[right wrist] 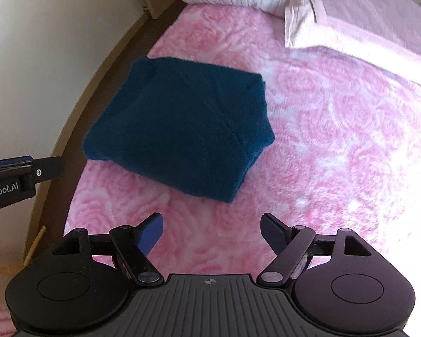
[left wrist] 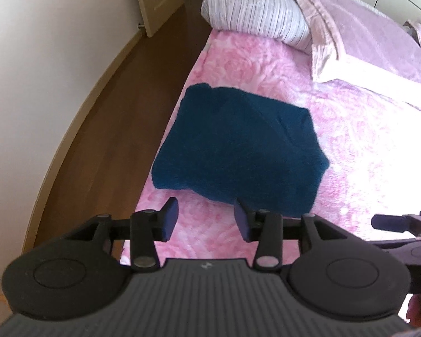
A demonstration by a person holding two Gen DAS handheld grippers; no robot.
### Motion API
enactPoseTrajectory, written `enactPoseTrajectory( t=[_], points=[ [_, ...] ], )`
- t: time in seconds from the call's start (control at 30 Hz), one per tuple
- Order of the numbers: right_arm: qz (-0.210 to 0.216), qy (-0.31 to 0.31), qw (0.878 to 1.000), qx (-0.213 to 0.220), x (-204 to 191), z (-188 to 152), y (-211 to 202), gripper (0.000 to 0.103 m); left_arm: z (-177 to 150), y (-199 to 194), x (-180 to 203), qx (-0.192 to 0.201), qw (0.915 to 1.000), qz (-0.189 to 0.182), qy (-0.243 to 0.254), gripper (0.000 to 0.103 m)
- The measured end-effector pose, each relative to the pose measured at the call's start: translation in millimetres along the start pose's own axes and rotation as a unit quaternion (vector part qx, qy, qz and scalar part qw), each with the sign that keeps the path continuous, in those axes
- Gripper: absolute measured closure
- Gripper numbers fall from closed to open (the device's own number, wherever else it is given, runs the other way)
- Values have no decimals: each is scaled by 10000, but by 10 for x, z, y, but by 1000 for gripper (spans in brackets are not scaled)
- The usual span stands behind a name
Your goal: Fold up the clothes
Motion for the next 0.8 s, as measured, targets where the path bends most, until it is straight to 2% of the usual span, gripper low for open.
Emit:
enactPoseTrajectory(
  t=[0.1,0.23,0.47,0.6,0.8],
  points=[
    [67,-84,9998,154,28,-49,-175,24,-26,-213,109,134,9999,81,34,61],
    [-41,-309,9989,344,141,-138,-375,24,-152,-462,329,291,9992,232,132,52],
    [-57,-311,9977,594,442,-422,-702,24,-404,-898,725,560,9969,483,273,51],
    [110,-261,9969,735,549,-599,-919,24,-592,-1085,850,667,9969,409,66,52],
    [179,-375,9965,720,460,-767,-1095,24,-718,-1249,842,790,9960,410,39,52]
  ],
)
Point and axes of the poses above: each gripper's, at about its wrist camera, not at the fingertips, and y roughly the way its jaws point, x to its right, z to its top, the point moved 7 cm from there along y, roughly the way its jaws point, and after that the axes turned 12 degrees about y, right-handed, at the moved point
